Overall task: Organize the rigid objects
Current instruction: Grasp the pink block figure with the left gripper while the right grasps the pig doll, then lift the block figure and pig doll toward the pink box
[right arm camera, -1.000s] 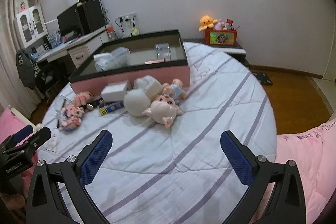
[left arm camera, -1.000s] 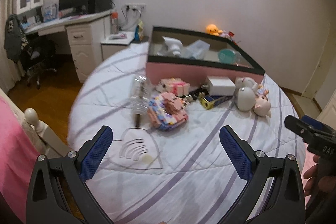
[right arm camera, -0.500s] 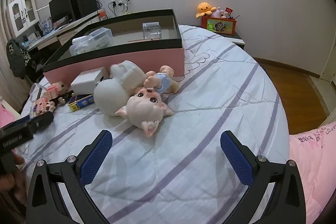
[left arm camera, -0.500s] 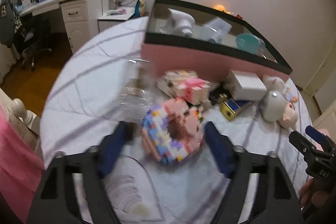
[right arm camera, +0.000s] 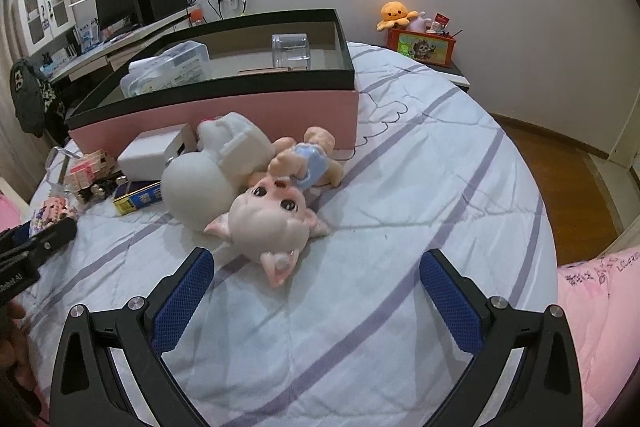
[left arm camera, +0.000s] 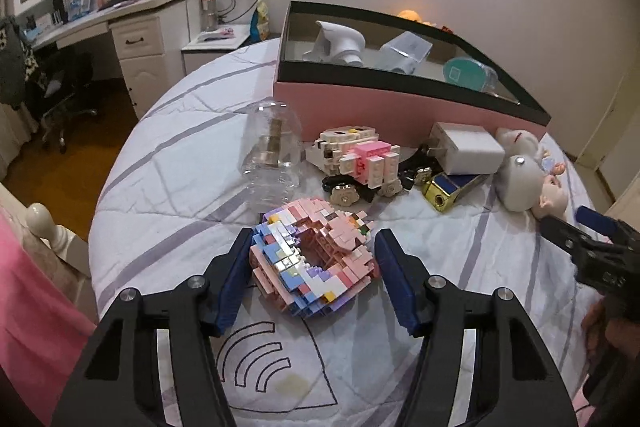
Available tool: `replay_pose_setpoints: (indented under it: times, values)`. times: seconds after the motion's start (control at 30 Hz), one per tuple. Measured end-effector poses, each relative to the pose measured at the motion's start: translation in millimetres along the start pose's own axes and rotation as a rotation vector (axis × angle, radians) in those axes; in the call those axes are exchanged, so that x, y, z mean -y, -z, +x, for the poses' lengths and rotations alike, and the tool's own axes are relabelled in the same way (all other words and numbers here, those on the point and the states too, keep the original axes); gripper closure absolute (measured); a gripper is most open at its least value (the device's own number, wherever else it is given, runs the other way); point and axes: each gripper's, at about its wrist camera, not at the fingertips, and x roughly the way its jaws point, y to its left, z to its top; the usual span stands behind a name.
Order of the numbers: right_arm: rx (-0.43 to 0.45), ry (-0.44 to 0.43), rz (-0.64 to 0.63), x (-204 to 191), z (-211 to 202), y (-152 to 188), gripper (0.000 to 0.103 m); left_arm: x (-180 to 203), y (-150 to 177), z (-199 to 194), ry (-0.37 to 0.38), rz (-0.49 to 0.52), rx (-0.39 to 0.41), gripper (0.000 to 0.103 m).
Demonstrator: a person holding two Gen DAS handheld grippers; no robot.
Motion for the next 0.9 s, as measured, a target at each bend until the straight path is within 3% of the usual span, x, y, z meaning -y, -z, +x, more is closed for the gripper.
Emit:
replay_pose_setpoints:
  times: [0.2, 0.3, 0.57, 0.7, 0.9]
  values:
    - [-0.030, -0.016, -0.049, -2, 11, -9, 0.003, 0, 4, -7, 0.028, -0.002, 0.014, 0.041]
    - [-0.009, -0.027, -0.049, -2, 3, -7, 0.017, 2, 7, -11, 0.041, 0.004, 0.019, 0.041]
    - [-0.039, -0.009, -0.103, -10, 19, -19, 0.014, 10, 8, -8, 0.024, 0.033, 0.015, 0.041]
    - [-0.015, -0.041, -0.133, -14, 12, -15, 0.053, 8, 9, -10, 0.054, 0.023, 0.021, 0.041]
    - [0.012, -0.098, -0.081, -3, -6, -5, 0.059, 7, 12, -17, 0.075, 0.022, 0.034, 0.042]
